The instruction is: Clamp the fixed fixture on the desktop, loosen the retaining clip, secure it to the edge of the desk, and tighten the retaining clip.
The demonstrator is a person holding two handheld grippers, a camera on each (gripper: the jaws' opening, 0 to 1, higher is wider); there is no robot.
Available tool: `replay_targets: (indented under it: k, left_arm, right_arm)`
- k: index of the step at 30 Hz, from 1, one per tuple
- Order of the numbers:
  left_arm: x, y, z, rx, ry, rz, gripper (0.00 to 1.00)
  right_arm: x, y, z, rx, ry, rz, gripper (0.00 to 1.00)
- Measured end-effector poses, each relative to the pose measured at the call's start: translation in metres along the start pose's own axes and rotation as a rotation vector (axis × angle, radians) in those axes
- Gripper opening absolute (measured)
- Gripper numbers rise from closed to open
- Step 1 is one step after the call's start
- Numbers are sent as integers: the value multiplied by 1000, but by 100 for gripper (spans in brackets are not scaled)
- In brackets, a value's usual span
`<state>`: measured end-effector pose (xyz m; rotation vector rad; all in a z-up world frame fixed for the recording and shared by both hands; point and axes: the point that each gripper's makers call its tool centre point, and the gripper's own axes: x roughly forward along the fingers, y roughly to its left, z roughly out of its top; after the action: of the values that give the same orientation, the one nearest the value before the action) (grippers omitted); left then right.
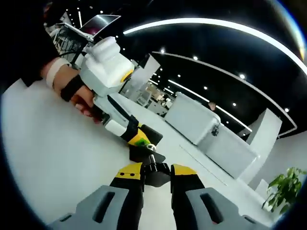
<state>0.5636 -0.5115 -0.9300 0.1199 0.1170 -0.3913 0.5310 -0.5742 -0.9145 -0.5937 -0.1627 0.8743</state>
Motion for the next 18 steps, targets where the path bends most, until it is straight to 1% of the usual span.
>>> replay_targets:
  k: [1, 2, 3, 4, 5, 6, 7, 8, 9, 10, 12, 14, 15, 16, 18]
  left_arm:
    - [0, 0, 0, 0, 0, 0, 5]
    - [0, 0, 0, 0, 0, 0, 5]
    - [0, 0, 0, 0, 0, 0, 5]
    - [0, 0, 0, 0, 0, 0, 5]
    - [0, 0, 0, 0, 0, 0, 5]
    - [0, 0, 0, 0, 0, 0, 5]
    - [0, 0, 0, 0, 0, 0, 5]
    - [0, 0, 0, 0, 0, 0, 5]
    - [0, 0, 0, 0, 0, 0, 5]
    - [0, -1, 0, 0, 0, 0, 5]
    - [0, -1, 0, 0, 0, 0, 5]
    - [-1, -1, 0, 0, 0, 0, 5]
    - [-1, -1, 0, -1, 0, 0, 5]
    - [-1, -1, 0, -1, 0, -1, 5]
    - [-1, -1, 0, -2, 0, -2, 5]
  right_arm:
    - [0, -1, 1, 53, 3, 9, 21]
    - [0, 0, 2, 142, 2, 27, 25]
    - [0, 1, 3, 205, 1, 47, 30]
    - [-4, -1, 6, 305, 6, 46, 38]
    - [-3, -4, 7, 398, 2, 47, 41]
    - [-1, -6, 6, 480, 12, 60, 42]
    - [-1, -10, 1, 556, 44, 44, 41]
    - [0, -11, -1, 615, 51, 43, 40]
    - [1, -11, 0, 670, 46, 63, 40]
    - [1, -10, -5, 760, 73, 70, 40]
    - [2, -4, -10, 877, 108, 102, 39]
    - [3, -4, -14, 942, 106, 106, 37]
    - [3, -4, -17, 984, 118, 104, 35]
    - [3, -6, -18, 1002, 118, 99, 32]
    - [3, -7, -31, 1080, 168, 76, 25]
